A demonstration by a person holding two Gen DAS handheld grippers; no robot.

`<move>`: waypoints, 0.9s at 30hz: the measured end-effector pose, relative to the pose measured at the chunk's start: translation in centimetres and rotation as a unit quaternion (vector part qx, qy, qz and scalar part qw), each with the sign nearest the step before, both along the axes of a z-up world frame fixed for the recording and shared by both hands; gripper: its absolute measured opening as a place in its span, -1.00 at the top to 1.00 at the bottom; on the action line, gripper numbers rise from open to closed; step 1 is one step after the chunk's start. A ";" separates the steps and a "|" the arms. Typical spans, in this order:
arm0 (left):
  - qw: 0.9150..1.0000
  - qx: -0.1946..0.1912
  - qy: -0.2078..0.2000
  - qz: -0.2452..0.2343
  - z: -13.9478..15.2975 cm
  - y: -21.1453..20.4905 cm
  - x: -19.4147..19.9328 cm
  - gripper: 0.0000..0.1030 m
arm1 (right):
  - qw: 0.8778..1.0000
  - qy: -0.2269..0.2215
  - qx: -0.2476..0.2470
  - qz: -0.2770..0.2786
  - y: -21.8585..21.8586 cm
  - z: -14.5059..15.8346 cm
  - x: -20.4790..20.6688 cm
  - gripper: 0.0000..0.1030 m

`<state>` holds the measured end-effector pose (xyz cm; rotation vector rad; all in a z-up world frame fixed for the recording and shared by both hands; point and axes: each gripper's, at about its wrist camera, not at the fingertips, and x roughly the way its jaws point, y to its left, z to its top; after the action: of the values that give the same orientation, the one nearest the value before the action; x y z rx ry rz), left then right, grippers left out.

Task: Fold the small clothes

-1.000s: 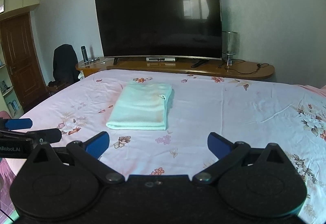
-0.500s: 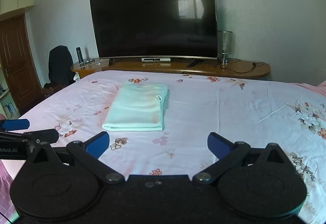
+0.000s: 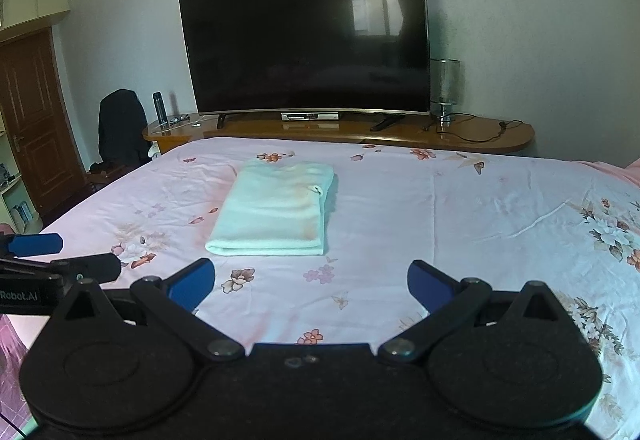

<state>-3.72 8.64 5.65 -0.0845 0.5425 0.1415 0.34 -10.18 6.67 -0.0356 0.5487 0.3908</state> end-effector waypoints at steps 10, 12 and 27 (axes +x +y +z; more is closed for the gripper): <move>1.000 0.001 -0.001 0.000 0.0 0.0 0.0 -1.00 | 1.000 -0.002 0.000 0.001 0.0 0.2 -0.1 -0.99; 1.000 0.001 -0.001 0.000 0.0 -0.1 0.0 -1.00 | 1.000 -0.002 0.000 0.002 0.0 0.2 0.0 -0.99; 1.000 0.000 -0.001 0.001 0.1 0.1 0.0 -1.00 | 1.000 -0.001 -0.001 0.007 0.0 0.2 0.2 -0.99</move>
<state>-3.68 8.73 5.73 -0.0855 0.5413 0.1441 0.55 -10.16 6.85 -0.0423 0.5478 0.4034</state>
